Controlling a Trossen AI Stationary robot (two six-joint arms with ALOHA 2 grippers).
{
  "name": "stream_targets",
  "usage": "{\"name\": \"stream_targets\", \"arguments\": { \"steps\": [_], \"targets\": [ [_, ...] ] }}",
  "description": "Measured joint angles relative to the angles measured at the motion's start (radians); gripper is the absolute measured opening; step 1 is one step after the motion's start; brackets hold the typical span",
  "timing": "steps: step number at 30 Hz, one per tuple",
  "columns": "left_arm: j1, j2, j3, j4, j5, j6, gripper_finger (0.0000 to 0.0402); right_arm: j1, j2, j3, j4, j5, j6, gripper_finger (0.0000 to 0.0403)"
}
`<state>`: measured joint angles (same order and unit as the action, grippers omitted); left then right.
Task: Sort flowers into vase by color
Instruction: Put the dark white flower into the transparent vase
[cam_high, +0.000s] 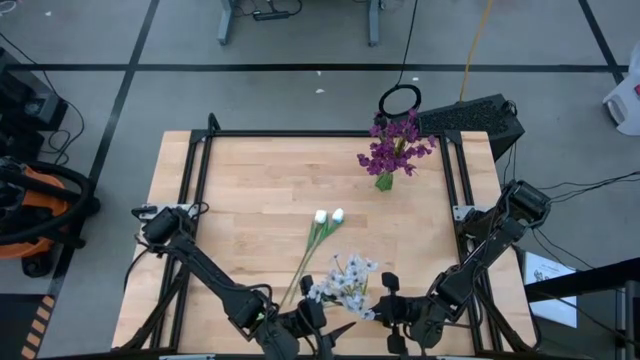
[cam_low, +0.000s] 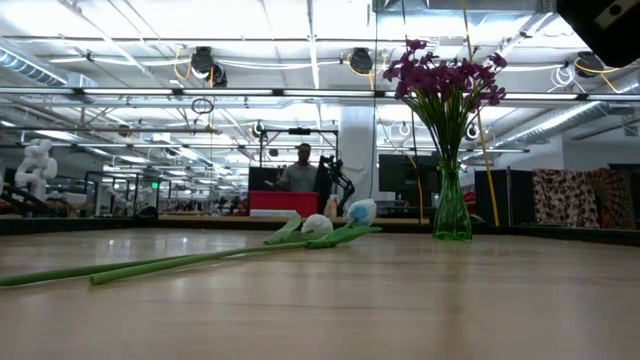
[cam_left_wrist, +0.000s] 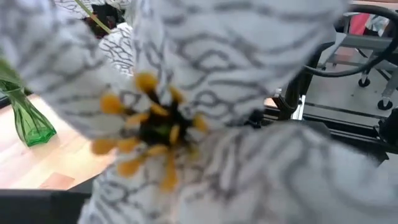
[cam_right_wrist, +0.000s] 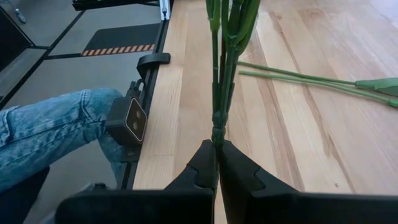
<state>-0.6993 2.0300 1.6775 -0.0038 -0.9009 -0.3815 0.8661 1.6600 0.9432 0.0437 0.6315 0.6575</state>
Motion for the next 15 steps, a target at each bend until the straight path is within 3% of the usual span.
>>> {"name": "stream_targets", "arguments": {
  "steps": [5, 15],
  "targets": [
    [0.012, 0.000, 0.000, -0.001, -0.001, -0.002, 0.0244, 0.000, 0.000, 0.000, -0.001, 0.000, 0.000, 0.0000],
    [0.011, 0.000, 0.000, -0.003, -0.001, 0.004, 0.0108, 0.000, 0.000, 0.000, -0.003, 0.000, 0.000, 0.0000]
  ]
}}
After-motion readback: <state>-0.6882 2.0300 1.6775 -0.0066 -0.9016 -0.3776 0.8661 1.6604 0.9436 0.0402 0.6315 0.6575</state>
